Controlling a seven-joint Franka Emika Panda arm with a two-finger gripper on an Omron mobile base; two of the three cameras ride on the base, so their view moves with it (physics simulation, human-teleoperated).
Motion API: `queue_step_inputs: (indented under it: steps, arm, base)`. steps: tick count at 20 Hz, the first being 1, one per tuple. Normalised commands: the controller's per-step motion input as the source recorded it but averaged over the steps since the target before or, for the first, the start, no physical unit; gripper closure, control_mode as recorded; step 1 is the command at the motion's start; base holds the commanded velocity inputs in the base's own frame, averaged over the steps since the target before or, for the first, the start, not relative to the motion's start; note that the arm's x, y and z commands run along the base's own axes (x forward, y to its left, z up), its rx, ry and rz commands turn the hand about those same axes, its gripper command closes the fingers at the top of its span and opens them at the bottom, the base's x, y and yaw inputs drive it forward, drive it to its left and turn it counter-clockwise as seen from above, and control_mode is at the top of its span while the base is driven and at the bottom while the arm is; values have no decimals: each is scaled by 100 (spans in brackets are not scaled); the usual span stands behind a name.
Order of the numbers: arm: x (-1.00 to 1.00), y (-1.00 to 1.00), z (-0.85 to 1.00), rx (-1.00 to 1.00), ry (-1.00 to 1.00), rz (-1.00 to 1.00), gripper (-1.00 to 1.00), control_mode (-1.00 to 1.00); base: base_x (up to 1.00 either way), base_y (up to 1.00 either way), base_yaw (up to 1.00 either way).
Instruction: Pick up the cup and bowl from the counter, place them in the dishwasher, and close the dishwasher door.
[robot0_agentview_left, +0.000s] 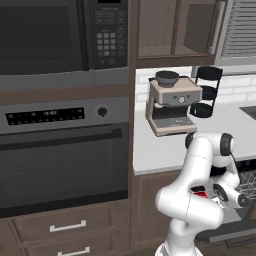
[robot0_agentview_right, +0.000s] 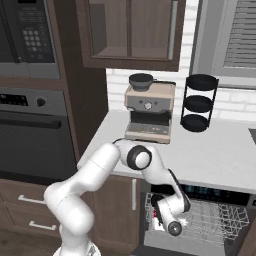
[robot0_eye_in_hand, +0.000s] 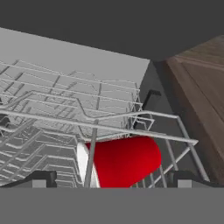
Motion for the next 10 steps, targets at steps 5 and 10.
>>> queue_step_inputs:
  steps: [5,10]
  arm:
    - [-41,-66,88,0,-11,2,-100,-100]
    - [-84,-74,89,0,0,0,-100,-100]
  base:
    - [0,0,0]
    - [0,0,0]
